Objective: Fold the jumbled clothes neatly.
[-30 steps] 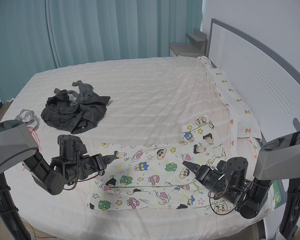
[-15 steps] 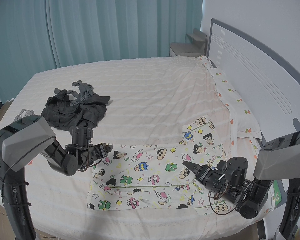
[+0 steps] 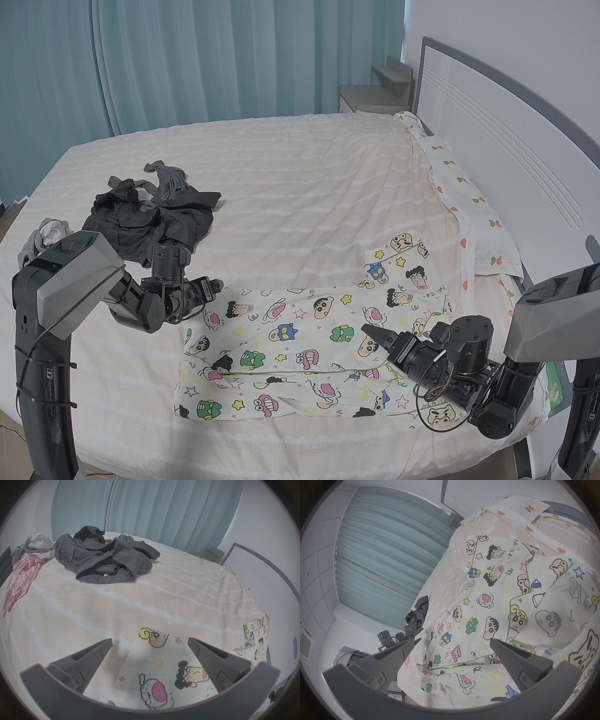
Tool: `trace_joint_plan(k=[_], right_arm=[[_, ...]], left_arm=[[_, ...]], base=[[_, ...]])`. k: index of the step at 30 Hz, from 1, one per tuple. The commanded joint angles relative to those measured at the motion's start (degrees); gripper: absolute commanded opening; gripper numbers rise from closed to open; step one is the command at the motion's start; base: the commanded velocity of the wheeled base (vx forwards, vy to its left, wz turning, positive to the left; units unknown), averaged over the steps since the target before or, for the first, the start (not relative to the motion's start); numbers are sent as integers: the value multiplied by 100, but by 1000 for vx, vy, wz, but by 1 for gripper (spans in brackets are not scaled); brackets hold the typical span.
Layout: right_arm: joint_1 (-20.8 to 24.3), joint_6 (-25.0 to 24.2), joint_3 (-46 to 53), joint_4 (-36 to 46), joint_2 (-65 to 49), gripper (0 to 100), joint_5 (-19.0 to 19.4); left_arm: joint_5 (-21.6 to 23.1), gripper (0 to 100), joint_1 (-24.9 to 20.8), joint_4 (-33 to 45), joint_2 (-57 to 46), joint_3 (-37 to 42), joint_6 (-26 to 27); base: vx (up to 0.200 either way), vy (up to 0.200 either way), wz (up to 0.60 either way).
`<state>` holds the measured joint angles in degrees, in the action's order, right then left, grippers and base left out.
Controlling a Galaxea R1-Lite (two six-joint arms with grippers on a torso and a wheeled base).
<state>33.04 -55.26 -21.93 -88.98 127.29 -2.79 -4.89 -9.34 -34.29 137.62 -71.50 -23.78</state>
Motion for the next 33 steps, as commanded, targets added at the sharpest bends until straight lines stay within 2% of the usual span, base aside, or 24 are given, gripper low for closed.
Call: trace_joint_plan(k=[1,6,9,12,13,14,16,17,18,19,23,27,30,33], right_arm=[[1,6,-31,-67,41,100,-2],[-8,15,-66,-67,6,100,-2],[-17,42,-215,-67,-29,100,-37],[-104,253,-241,-67,-82,100,-37],[-219,455,-233,-67,-135,100,-28],[-289,569,-233,-58,-179,100,-20],[-447,745,-241,-23,-267,100,-2],[-746,1026,-321,39,-407,100,68],[-808,1088,-347,56,-425,100,86],[-1203,1553,-611,364,-530,100,270],[-1959,2441,-1665,1594,-636,100,420],[-2416,3056,-2518,2675,-521,100,569],[-2653,3267,-2878,2869,-231,100,1061],[-2697,3443,-3256,2974,182,100,1123]], left_arm=[[67,100,2,1,327,-259,-47],[234,100,-68,-16,397,-295,-74],[260,100,-200,-34,476,-391,-425],[260,100,-270,-51,555,-470,-601],[260,100,-279,-42,564,-497,-619],[260,0,-279,-34,564,-505,-619],[260,0,-279,-42,564,-505,-627],[252,0,-279,-42,555,-470,-627],[252,0,-279,-51,555,-462,-627],[243,0,-279,-69,555,-453,-619],[190,0,-270,-69,511,-435,-619],[49,0,-270,-315,362,-242,-619],[-3,0,-270,-640,248,-13,-619],[-12,0,-270,-719,230,48,-619]], base=[[0,0,0],[0,0,0],[0,0,0],[0,0,0],[0,0,0],[0,0,0],[0,0,0],[0,0,0],[0,0,0],[0,0,0],[0,0,0],[0,0,0],[0,0,0],[0,0,0]])
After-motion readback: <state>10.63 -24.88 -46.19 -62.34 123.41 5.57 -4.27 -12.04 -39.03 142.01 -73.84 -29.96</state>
